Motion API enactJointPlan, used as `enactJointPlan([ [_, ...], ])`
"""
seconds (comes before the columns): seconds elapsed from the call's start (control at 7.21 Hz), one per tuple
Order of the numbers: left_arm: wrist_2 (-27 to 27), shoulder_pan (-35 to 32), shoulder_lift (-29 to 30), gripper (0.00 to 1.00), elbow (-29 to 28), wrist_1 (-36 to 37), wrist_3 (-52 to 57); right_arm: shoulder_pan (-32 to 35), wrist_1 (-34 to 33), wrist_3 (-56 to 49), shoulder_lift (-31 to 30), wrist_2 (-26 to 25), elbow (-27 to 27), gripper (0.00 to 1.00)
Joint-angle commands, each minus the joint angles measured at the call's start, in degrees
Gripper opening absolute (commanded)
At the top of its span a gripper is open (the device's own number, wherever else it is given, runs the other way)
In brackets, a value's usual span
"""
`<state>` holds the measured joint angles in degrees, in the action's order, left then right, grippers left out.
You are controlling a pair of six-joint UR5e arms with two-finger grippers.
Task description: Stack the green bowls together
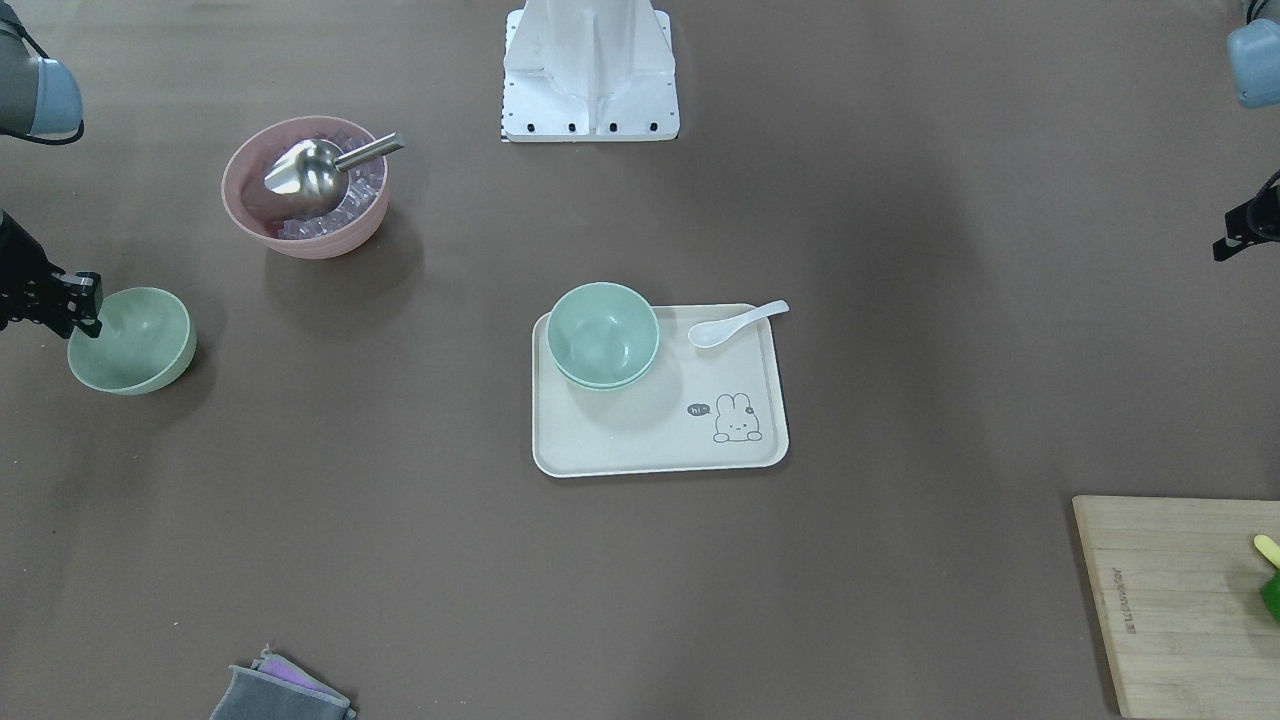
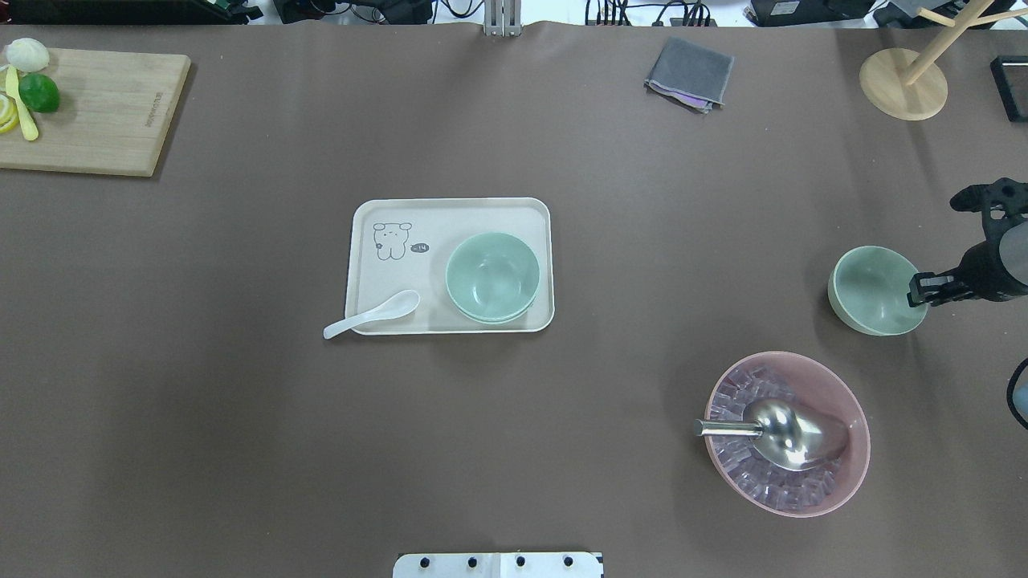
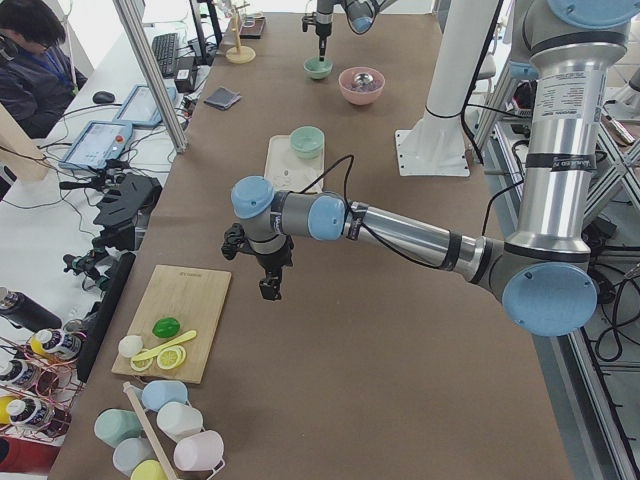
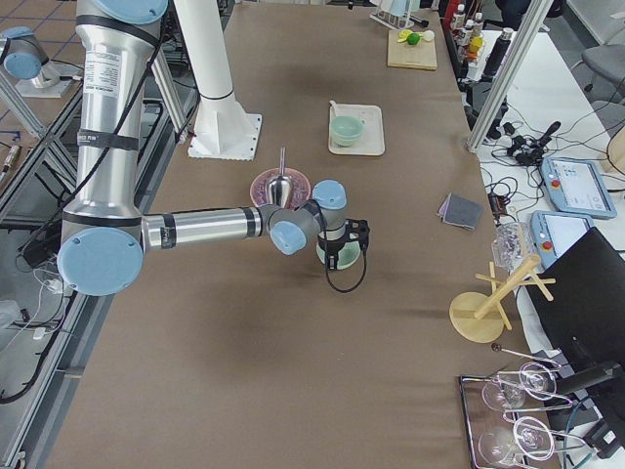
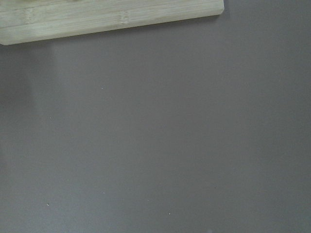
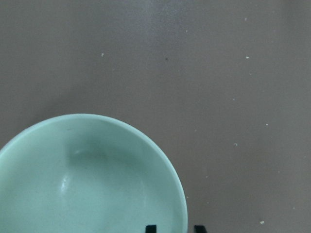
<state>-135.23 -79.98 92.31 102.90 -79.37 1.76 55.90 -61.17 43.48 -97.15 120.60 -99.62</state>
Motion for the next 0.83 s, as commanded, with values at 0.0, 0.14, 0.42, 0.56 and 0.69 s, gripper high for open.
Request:
enactJointPlan([
  [0.0, 0.05, 0.09, -0.03, 0.98, 0.02, 0.0, 0.0, -0.09, 0.0, 0.02, 0.03, -0.02, 0.04, 0.35],
  [0.14, 0.05, 0.09, -0.03, 0.98, 0.02, 0.0, 0.0, -0.09, 0.0, 0.02, 0.03, -0.02, 0.04, 0.32],
  [0.42, 0.05, 0.09, -0.03, 0.98, 0.02, 0.0, -0.09, -0.09, 0.0, 0.02, 0.03, -0.1, 0.04, 0.27],
  [0.56, 0.05, 0.09, -0.03, 0.98, 0.02, 0.0, 0.0, -0.09, 0.0, 0.02, 0.03, -0.02, 0.04, 0.27],
  [0.69, 0.05, 0.09, -0.03, 0.98, 0.02, 0.0, 0.0, -0.09, 0.0, 0.02, 0.03, -0.02, 0.04, 0.22],
])
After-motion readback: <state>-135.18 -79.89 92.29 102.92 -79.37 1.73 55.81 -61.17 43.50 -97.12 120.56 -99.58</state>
